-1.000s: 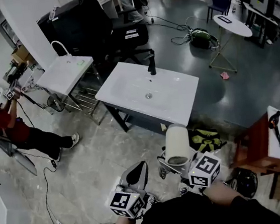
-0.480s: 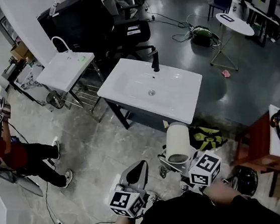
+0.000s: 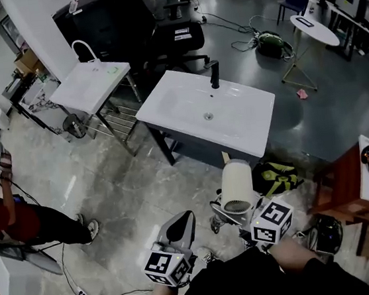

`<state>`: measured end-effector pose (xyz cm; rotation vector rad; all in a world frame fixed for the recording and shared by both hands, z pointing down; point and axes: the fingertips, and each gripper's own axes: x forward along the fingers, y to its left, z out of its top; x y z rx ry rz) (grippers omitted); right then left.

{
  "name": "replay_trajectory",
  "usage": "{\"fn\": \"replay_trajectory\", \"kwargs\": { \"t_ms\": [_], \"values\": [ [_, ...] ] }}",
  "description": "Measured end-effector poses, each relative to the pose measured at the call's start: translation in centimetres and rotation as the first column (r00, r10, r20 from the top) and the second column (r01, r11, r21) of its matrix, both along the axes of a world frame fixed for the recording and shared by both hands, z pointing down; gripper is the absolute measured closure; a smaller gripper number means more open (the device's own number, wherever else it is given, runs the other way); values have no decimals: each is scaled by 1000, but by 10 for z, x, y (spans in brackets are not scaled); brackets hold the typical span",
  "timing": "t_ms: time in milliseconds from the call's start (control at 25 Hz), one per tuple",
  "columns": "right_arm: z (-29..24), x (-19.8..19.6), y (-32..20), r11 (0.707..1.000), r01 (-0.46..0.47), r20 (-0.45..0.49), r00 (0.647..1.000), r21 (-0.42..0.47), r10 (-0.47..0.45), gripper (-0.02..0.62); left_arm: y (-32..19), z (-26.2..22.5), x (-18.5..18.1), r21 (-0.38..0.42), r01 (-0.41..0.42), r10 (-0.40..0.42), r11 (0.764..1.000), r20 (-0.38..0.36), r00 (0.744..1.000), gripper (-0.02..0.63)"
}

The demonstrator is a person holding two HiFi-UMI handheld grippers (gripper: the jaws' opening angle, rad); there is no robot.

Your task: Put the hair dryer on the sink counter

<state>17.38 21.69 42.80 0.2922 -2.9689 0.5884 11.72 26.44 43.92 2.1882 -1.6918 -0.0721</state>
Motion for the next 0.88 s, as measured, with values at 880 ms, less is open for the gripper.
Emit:
{"fn": "replay_trajectory", "kwargs": {
  "t_ms": [880],
  "values": [
    [3,-53,15,1000,-24,-2,1000,-5,24,434,28,7,-56,5,9,-9,1000,-14,1000,603]
  ]
}}
